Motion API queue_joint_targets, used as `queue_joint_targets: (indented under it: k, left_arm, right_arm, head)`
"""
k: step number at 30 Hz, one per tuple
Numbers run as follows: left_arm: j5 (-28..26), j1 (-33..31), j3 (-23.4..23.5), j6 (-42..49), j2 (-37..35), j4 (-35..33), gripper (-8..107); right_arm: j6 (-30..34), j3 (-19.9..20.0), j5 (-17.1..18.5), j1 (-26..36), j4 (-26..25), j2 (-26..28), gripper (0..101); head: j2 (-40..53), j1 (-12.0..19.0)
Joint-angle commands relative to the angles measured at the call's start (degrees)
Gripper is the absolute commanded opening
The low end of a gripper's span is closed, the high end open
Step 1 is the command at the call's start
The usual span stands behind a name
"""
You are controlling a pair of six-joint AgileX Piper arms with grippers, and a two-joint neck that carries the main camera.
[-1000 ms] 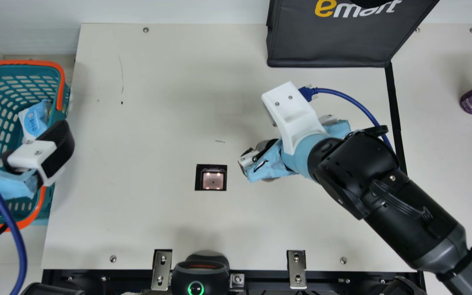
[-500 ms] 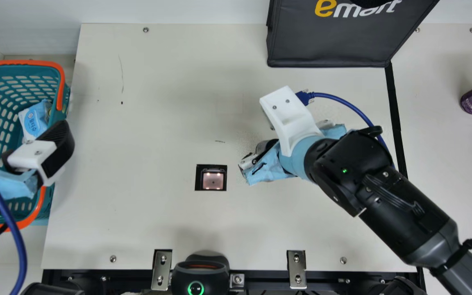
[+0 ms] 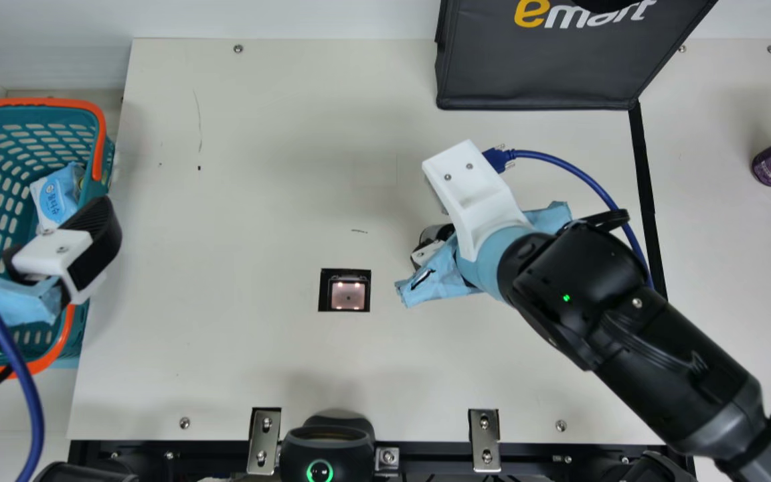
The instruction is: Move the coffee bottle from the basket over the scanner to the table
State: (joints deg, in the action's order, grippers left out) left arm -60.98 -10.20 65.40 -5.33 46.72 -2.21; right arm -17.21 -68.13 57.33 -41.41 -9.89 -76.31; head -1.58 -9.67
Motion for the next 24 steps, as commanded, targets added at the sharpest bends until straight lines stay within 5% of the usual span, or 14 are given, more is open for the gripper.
queue_joint_targets:
  k: [1, 11, 24]
  left_arm:
    - [0.0, 0.0, 0.0, 0.0, 0.0, 0.0, 90]
    - [0.0, 0.0, 0.0, 0.0, 0.0, 0.0, 90]
    - [0.0, 0.0, 0.0, 0.0, 0.0, 0.0, 90]
  right_arm:
    - [-0.5, -0.4, 0.2, -0.7, -1.1, 0.7, 0]
    - [-1.4, -1.2, 0.9, 2.6, -3.0, 2.5, 0]
    - [7.3, -3.7, 1.3, 26.3, 2.6, 3.4, 0]
  head:
    - [0.0, 1.7]
    - [-12.0, 1.7]
    - [-20.0, 1.7]
